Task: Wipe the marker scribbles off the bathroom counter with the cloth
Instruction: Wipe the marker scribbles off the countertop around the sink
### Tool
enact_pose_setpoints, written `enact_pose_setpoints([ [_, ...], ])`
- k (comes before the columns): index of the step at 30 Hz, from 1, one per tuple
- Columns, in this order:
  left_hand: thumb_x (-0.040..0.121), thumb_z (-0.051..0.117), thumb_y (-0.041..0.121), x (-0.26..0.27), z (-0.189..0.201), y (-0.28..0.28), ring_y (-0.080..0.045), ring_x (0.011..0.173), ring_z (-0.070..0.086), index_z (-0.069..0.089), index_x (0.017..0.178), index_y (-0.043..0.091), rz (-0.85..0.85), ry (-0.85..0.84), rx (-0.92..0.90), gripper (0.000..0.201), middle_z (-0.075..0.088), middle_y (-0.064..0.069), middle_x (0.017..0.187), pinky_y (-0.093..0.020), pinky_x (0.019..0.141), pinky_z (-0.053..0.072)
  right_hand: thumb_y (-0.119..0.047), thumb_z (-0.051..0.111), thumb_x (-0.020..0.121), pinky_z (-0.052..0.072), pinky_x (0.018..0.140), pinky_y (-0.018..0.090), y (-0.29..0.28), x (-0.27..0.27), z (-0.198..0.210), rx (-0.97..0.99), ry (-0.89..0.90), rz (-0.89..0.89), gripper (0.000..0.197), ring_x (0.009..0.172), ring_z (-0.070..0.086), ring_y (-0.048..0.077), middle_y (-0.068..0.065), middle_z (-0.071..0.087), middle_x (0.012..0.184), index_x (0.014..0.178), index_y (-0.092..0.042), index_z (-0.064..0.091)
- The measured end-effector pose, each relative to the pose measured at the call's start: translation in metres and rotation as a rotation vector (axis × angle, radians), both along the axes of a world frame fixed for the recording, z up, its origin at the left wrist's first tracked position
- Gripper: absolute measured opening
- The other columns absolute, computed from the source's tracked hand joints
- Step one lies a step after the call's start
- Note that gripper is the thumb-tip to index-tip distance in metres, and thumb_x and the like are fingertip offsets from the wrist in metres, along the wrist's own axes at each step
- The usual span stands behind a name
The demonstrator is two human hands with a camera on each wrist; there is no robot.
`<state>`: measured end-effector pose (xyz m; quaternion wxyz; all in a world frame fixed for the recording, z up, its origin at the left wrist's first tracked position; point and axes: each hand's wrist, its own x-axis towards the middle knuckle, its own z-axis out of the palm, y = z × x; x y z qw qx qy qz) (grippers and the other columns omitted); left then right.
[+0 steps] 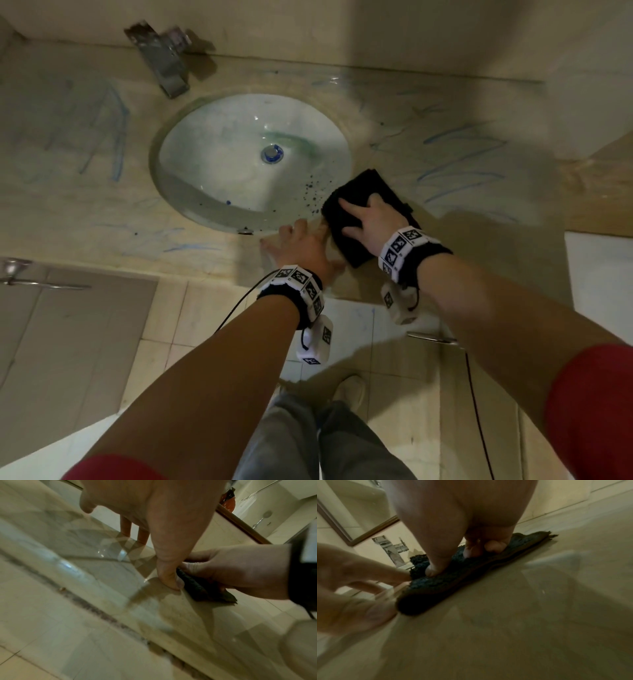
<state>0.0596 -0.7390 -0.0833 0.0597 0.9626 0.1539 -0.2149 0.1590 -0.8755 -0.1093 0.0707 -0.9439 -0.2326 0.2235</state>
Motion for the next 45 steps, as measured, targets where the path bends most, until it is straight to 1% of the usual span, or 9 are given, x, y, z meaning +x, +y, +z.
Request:
enact_pose_setpoints([
  [3, 0.071, 0.056, 0.073, 0.000, 0.002, -0.001, -0.031, 0.133, 0.027, 0.024, 0.142, 0.044, 0.005, 0.005, -0.007, 0.083, 0.030, 0.000, 0.146, -0.068, 0.100, 0.025, -0.054, 0.050, 0.093, 0.050, 0.078, 0.036, -0.018, -0.028, 0.001, 0.033, -0.030, -0.008, 0.059, 0.097, 0.052, 0.028, 0.009, 0.038, 0.118, 0.146, -0.049, 0.026],
  [9, 0.077, 0.048, 0.075, 0.001, 0.007, -0.001, -0.034, 0.138, 0.020, 0.009, 0.147, 0.046, -0.003, 0.039, -0.023, 0.086, 0.021, -0.002, 0.153, -0.070, 0.102, 0.022, -0.058, 0.046, 0.093, 0.042, 0.055, 0.030, -0.069, -0.078, 0.004, -0.081, -0.019, -0.005, 0.066, 0.074, 0.042, 0.016, 0.001, 0.029, 0.099, 0.151, -0.044, 0.016],
  [13, 0.077, 0.052, 0.073, 0.001, 0.008, -0.004, -0.034, 0.138, 0.022, 0.009, 0.148, 0.044, -0.011, 0.037, -0.010, 0.088, 0.022, -0.002, 0.153, -0.068, 0.101, 0.025, -0.058, 0.044, 0.094, 0.044, 0.064, 0.033, -0.062, -0.069, 0.006, -0.050, 0.025, -0.088, 0.065, 0.083, 0.043, 0.019, 0.002, 0.030, 0.103, 0.150, -0.046, 0.014],
  [17, 0.076, 0.056, 0.070, 0.003, 0.004, -0.004, -0.034, 0.139, 0.020, 0.009, 0.148, 0.044, -0.004, 0.040, -0.003, 0.090, 0.021, -0.002, 0.154, -0.070, 0.102, 0.023, -0.057, 0.042, 0.095, 0.049, 0.078, 0.038, -0.049, -0.043, 0.008, -0.045, 0.043, -0.150, 0.062, 0.107, 0.048, 0.030, 0.012, 0.033, 0.131, 0.150, -0.047, 0.014],
  [27, 0.072, 0.056, 0.073, 0.001, 0.002, -0.003, -0.035, 0.134, 0.027, 0.011, 0.145, 0.045, -0.016, 0.042, 0.020, 0.090, 0.027, -0.003, 0.148, -0.067, 0.098, 0.029, -0.058, 0.043, 0.095, 0.045, 0.070, 0.035, -0.028, -0.014, 0.006, -0.061, 0.057, -0.213, 0.063, 0.110, 0.049, 0.036, 0.015, 0.029, 0.140, 0.150, -0.046, 0.014],
  [32, 0.072, 0.060, 0.070, 0.003, 0.009, -0.006, -0.036, 0.134, 0.028, 0.015, 0.143, 0.044, -0.007, 0.065, 0.000, 0.088, 0.029, -0.005, 0.147, -0.070, 0.100, 0.026, -0.058, 0.044, 0.094, 0.048, 0.073, 0.036, -0.055, -0.045, 0.007, -0.039, 0.094, -0.266, 0.065, 0.112, 0.050, 0.033, 0.014, 0.029, 0.144, 0.150, -0.047, 0.013],
  [37, 0.069, 0.063, 0.072, 0.010, 0.009, -0.009, -0.039, 0.129, 0.035, 0.027, 0.137, 0.040, 0.011, 0.098, 0.027, 0.083, 0.037, -0.009, 0.141, -0.074, 0.099, 0.023, -0.060, 0.045, 0.093, 0.053, 0.080, 0.038, -0.098, -0.068, 0.011, -0.025, 0.141, -0.469, 0.066, 0.117, 0.052, 0.034, 0.011, 0.019, 0.155, 0.149, -0.050, 0.012],
  [41, 0.081, 0.057, 0.062, 0.029, 0.011, -0.013, -0.038, 0.129, 0.037, 0.048, 0.126, 0.029, 0.065, 0.123, -0.019, 0.056, 0.042, -0.011, 0.136, -0.075, 0.101, 0.020, -0.062, 0.045, 0.092, 0.051, 0.089, 0.041, -0.135, -0.073, 0.012, -0.004, 0.174, -0.629, 0.069, 0.125, 0.047, 0.037, 0.013, 0.016, 0.157, 0.149, -0.050, 0.010],
  [45, 0.092, 0.051, 0.048, 0.055, 0.009, -0.015, -0.037, 0.126, 0.042, 0.048, 0.131, 0.027, 0.118, 0.077, -0.087, 0.045, 0.041, -0.010, 0.137, -0.069, 0.103, 0.025, -0.060, 0.046, 0.092, 0.050, 0.092, 0.043, -0.166, -0.072, 0.011, 0.021, 0.176, -0.802, 0.071, 0.124, 0.047, 0.040, 0.015, 0.018, 0.155, 0.151, -0.047, 0.008],
])
